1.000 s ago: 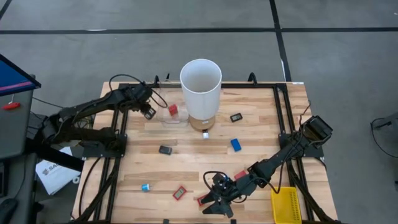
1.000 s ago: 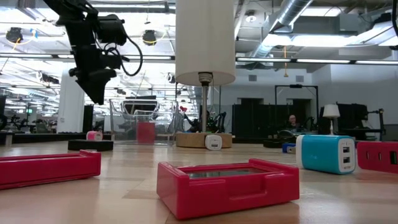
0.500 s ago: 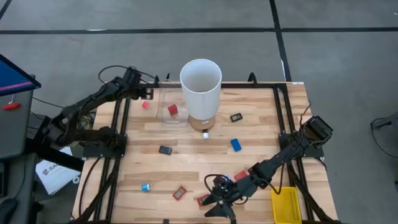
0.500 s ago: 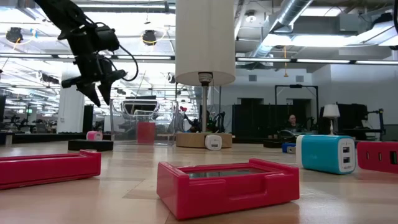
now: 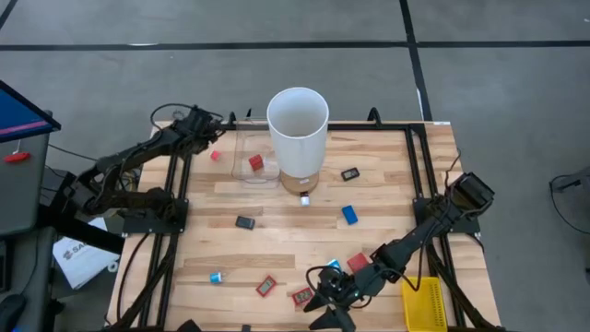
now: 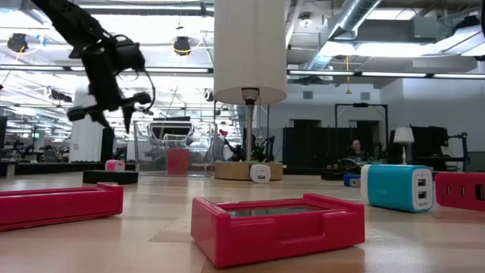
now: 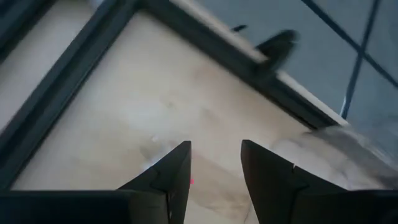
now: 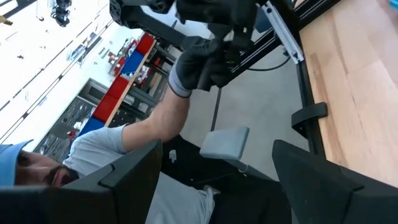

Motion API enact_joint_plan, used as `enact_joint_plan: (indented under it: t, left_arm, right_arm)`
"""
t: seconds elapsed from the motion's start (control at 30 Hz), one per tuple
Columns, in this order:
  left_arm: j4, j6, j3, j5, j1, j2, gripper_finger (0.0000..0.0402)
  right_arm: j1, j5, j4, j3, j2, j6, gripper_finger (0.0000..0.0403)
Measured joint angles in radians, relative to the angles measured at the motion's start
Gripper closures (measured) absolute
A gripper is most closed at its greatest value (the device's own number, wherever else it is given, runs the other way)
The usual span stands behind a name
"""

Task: Pick & Place Office items
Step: Put the pink charger adapter into the transparent bin

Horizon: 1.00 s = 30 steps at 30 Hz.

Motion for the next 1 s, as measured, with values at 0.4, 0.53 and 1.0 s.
enact_joint_plan:
  t: [0.4,0.53,1.0]
  left_arm:
    - [0.083,-0.135,-0.081,0.244,-0.004,-0.022,0.0284]
    - [0.149,-0.135,-0.082,0.253,-0.004,-0.049,0.0286]
    - [0.436,-0.132,-0.081,0.226,-0.004,-0.109,0.0286]
  right_arm:
    - [0.002,-0.006,0.001,0.0,0.0,0.011,0.0106]
    - [-0.003,-0.006,0.002,0.0,0.0,0.011,0.0106]
    - [0.0,-0.006,0.008,0.0,0.0,-0.012,0.0106]
